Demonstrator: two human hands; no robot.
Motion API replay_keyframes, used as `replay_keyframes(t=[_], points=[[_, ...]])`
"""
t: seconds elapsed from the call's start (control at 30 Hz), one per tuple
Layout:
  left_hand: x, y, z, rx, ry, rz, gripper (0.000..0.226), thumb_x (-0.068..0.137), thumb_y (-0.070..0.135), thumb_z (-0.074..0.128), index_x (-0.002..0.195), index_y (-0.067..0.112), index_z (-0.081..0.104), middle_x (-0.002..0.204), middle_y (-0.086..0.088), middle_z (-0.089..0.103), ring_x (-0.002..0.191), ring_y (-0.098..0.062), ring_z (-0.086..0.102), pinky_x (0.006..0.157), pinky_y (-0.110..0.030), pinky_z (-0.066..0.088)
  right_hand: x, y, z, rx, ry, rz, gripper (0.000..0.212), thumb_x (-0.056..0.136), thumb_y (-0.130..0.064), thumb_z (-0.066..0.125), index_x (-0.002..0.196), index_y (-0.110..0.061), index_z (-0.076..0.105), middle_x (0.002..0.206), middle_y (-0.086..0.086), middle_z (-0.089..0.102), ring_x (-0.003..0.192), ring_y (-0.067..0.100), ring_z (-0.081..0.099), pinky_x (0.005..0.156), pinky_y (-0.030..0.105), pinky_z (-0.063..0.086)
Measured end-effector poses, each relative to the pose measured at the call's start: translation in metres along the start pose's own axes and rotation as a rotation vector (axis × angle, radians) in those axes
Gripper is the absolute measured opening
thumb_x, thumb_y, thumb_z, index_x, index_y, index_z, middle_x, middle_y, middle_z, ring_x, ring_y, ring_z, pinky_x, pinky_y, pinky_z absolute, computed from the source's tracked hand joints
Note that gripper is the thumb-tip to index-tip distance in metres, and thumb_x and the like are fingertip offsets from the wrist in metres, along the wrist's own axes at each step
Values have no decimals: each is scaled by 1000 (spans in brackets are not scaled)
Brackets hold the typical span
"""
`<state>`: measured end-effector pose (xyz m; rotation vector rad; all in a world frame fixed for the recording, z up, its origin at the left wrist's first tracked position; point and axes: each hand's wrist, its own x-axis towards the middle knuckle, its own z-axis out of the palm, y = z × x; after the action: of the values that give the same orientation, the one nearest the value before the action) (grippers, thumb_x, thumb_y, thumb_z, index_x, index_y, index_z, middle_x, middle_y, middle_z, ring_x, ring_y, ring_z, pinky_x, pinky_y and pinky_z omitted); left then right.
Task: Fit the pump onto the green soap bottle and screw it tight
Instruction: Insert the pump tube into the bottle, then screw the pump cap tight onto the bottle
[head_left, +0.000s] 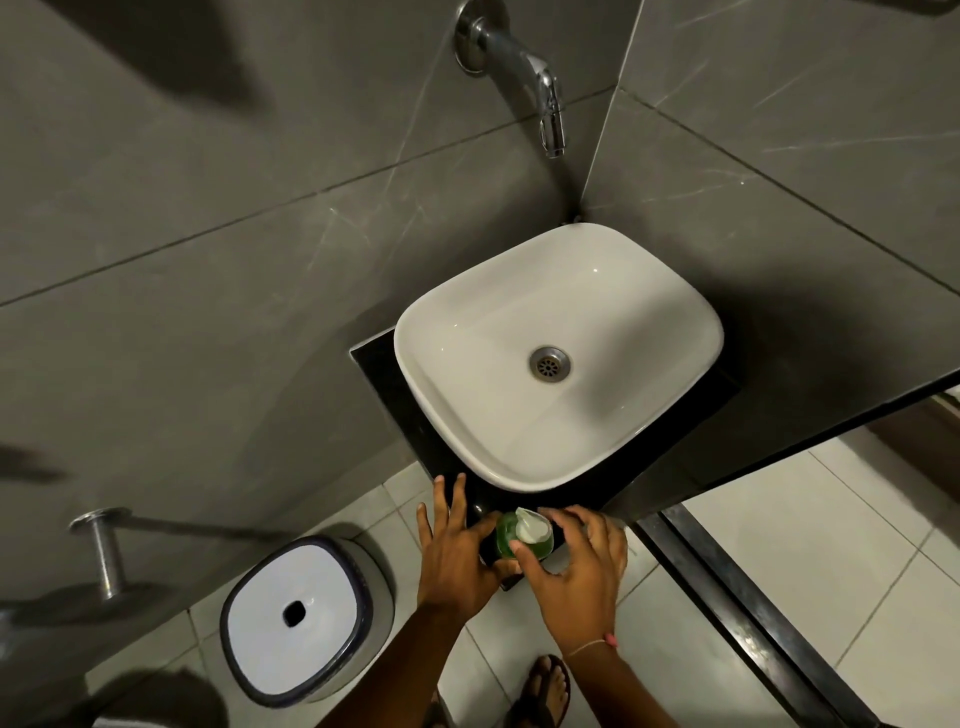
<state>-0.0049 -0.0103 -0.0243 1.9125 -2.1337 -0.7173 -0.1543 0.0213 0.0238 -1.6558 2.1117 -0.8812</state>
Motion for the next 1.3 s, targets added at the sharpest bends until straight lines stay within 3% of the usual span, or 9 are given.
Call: replay_keyframes(t=[0.2,0.37,0.57,0.73,0.83,0.9,1.0,1.2,1.3], points=[[0,1,0,-10,0,-4,68,67,68,66,128,38,54,162,-3,-5,141,-21,-33,117,-57,-8,7,-3,-5,15,2,-49,38,68,-53,71,97,-28,73,105,-7,61,107,23,48,91,43,42],[-1,1,1,-18,19,-1,67,68,66,67,127,38,53,162,-3,0,142,-21,-31,116,-55,-11,9,2,-6,-85,-18,-105,38,70,-54,68,93,-25,75,98,-3,63,105,26,51,93,37,33],[1,0,3,21,14,-2,66,72,71,57,128,38,54,162,-2,-1,143,-23,-28,117,-57,-8,8,-16,5,6,-42,136,36,64,-47,81,76,-26,53,82,-6,57,93,21,50,87,46,41],[1,-1,4,16,10,4,61,71,68,58,123,36,58,163,-2,0,143,-22,-29,117,-59,-6,0,-9,4,101,-32,73,50,66,-62,68,106,-31,65,107,-9,56,111,17,43,93,40,35],[1,-1,5,20,15,8,64,69,69,62,124,36,57,162,-2,1,143,-23,-28,116,-58,-9,3,-6,6,142,24,89,37,62,-48,79,90,-25,70,104,-6,57,106,20,45,89,48,43],[1,-2,6,20,28,8,62,70,67,62,122,35,59,162,-2,3,144,-23,-26,117,-59,-6,6,-7,10,116,18,122,44,57,-47,85,85,-21,63,102,-4,56,104,21,45,88,46,42],[1,-3,8,12,34,-1,57,71,62,62,121,35,59,163,-2,4,144,-21,-27,117,-59,-4,7,-12,17,64,-9,194,58,56,-55,82,93,-19,55,104,1,57,109,25,47,93,45,38],[0,-2,7,3,59,14,62,68,69,49,119,36,61,162,-3,7,145,-23,-23,117,-59,-5,3,-7,12,137,-29,106,49,61,-64,67,106,-43,65,115,-17,50,121,15,39,98,37,24],[0,-2,8,3,47,7,56,70,63,59,118,35,61,162,-3,9,145,-22,-24,117,-60,-4,8,-14,14,122,-20,192,47,54,-59,79,86,-28,65,111,-8,55,118,24,43,95,43,29]])
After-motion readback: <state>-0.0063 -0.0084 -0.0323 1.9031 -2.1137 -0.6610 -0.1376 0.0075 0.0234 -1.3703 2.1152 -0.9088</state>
